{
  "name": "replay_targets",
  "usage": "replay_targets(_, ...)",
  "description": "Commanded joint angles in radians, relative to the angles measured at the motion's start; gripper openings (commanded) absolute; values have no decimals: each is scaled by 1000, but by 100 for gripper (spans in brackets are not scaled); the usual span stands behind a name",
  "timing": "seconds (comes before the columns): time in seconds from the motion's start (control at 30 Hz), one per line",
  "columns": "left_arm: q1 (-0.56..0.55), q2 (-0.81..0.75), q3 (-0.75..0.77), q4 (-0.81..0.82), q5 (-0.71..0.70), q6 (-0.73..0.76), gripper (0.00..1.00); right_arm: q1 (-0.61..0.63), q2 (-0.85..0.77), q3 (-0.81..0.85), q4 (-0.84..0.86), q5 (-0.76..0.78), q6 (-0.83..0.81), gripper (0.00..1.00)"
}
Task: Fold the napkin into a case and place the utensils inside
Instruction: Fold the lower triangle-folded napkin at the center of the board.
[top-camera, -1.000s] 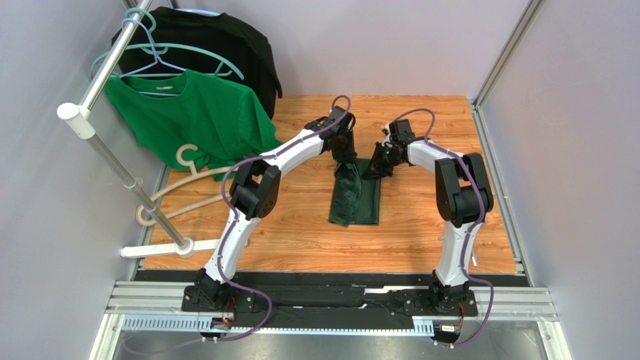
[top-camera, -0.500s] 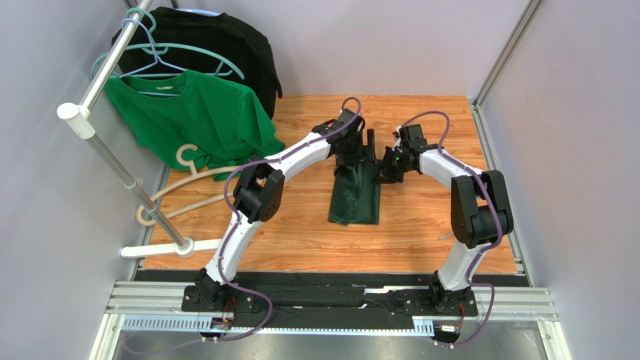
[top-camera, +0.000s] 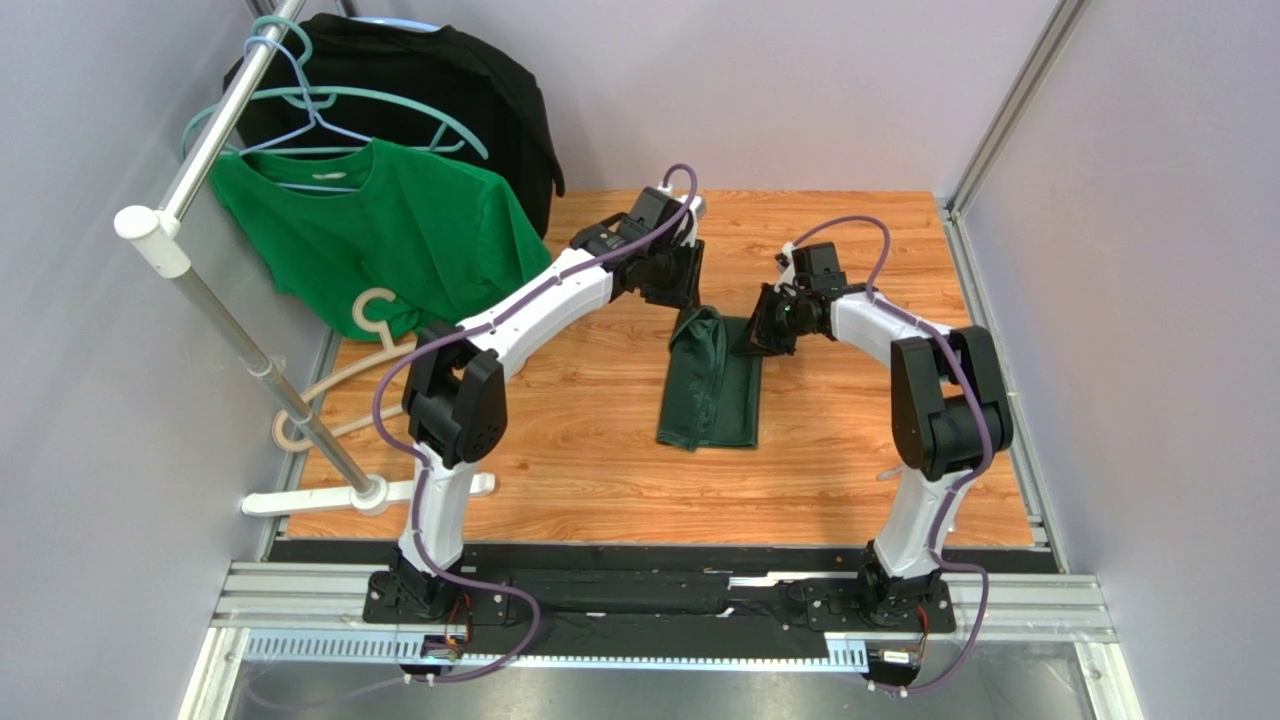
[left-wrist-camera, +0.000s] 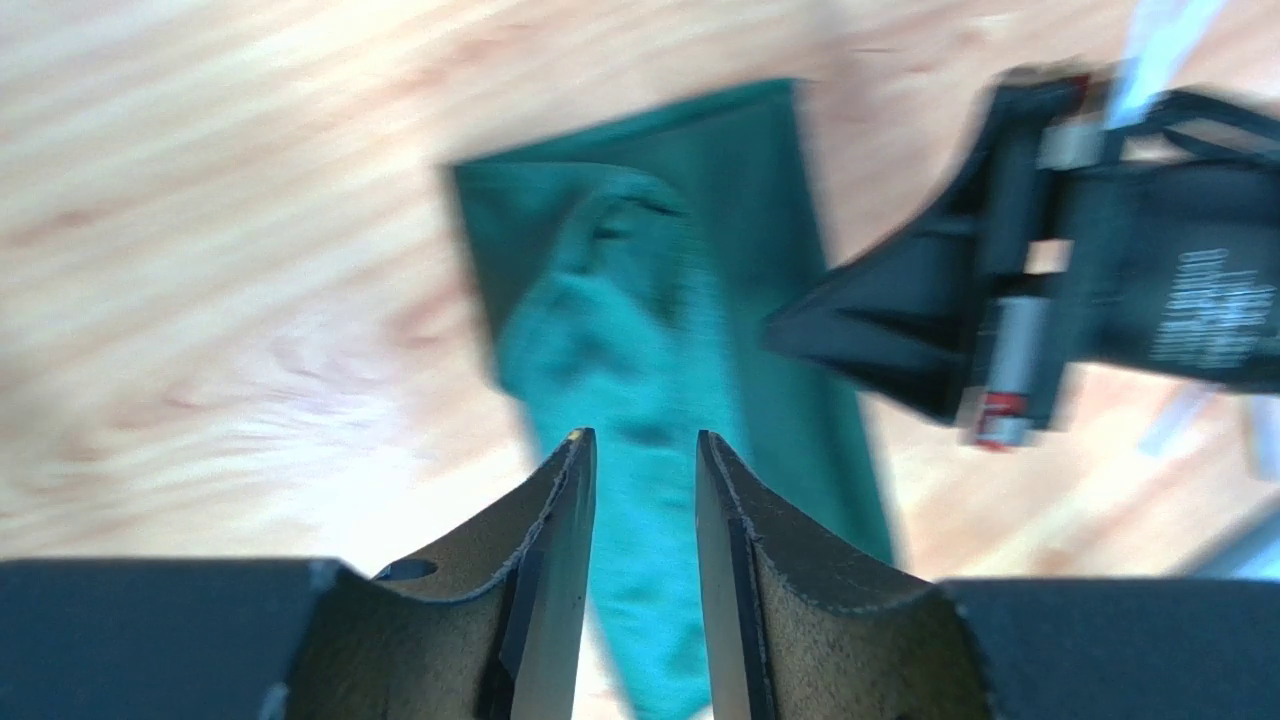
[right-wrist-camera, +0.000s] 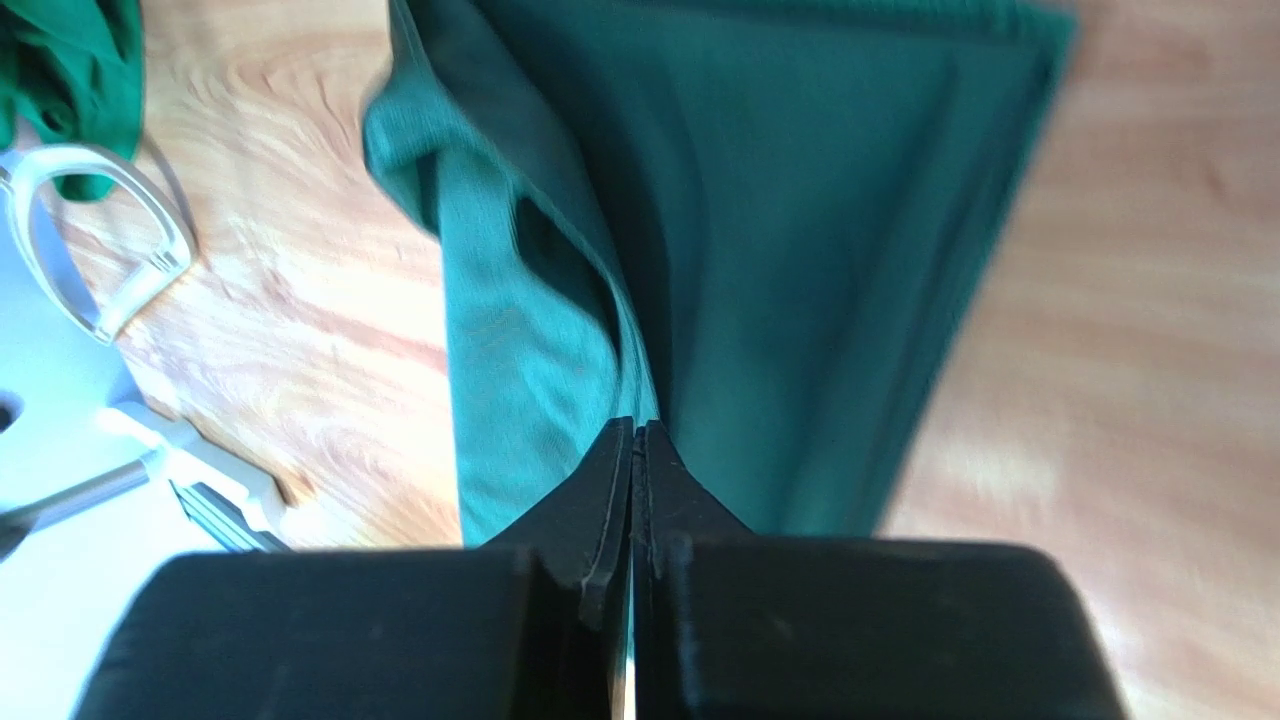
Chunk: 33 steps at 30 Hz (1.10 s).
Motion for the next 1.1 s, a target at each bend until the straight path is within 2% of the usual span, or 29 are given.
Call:
replay_targets(0.0,38,65,-11,18,-31,139,44,11,77,101,63,-39,21,0)
replay_targets(0.07,40,95,32,9,-40,168,55,13,99,122,53,-43,21,0)
replay_targets(0.1,40,120,47,4,-51,171,67,14,114,128,53,-37,21,0)
replay_targets(0.13,40,129,70,6,-42,188,68,14,119,130,53,-36,22,0)
replay_targets(0.33,41,195,106,52,-7,197,66,14,163,145,74,-37,18,0)
replay_targets(0.4,40,226,127,53,6,189,57,14,177,156,80,-48,27,0)
replay_targets(0.5,40,249,132,91,56,169,49,13,197,176,88,-56,39,0)
replay_targets(0.7,40,319,181,119,124,116,45,13,243,242,94,-69,59,0)
replay_targets(0.87,37,339,187,145,165,79,46,20,292,297,108,-98,99,0)
replay_targets(0.97,35,321,186,144,144,85,59,20,326,340,96,-94,99,0)
replay_targets(1.07,37,268,183,127,122,103,61,16,312,343,59,-91,90,0)
